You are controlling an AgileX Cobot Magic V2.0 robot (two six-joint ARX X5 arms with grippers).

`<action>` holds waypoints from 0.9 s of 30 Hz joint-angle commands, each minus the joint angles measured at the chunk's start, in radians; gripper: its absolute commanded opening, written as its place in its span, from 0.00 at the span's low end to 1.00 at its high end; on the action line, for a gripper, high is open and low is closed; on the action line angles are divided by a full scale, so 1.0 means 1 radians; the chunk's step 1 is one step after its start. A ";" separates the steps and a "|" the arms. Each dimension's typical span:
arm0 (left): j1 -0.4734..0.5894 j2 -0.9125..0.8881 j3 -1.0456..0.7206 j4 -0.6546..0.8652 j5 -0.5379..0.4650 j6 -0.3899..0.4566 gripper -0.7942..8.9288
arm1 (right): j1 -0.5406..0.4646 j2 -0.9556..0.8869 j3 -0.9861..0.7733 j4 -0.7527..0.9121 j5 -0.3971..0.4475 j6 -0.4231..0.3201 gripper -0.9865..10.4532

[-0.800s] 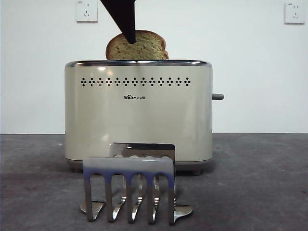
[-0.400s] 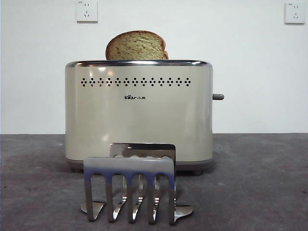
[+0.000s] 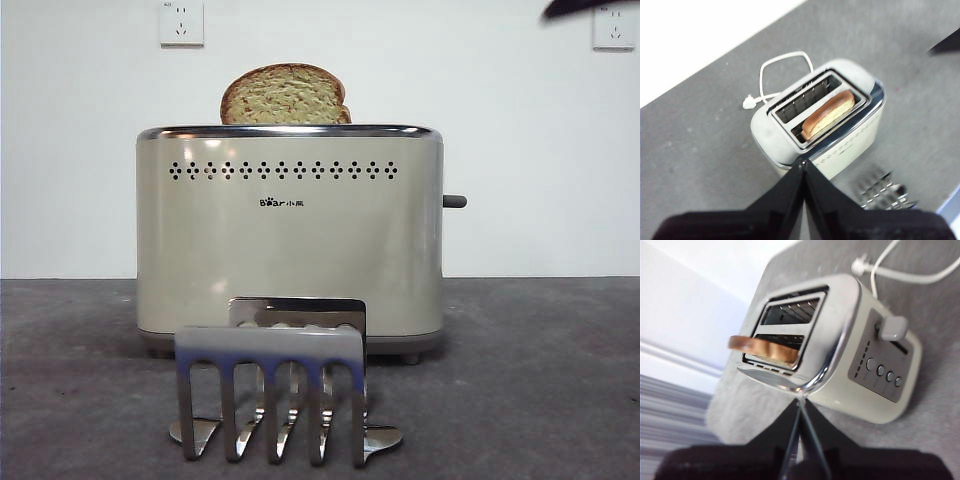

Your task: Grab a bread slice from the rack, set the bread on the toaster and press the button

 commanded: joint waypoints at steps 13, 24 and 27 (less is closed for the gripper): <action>0.000 -0.130 -0.102 0.003 0.068 -0.124 0.07 | 0.023 0.522 0.185 0.184 -0.069 0.061 0.08; 0.000 -0.222 -0.382 0.003 0.067 -0.158 0.07 | 0.042 0.607 0.260 0.161 -0.020 0.076 0.08; 0.000 -0.230 -0.422 0.003 0.068 -0.161 0.07 | 0.046 0.616 0.260 0.146 -0.011 0.071 0.08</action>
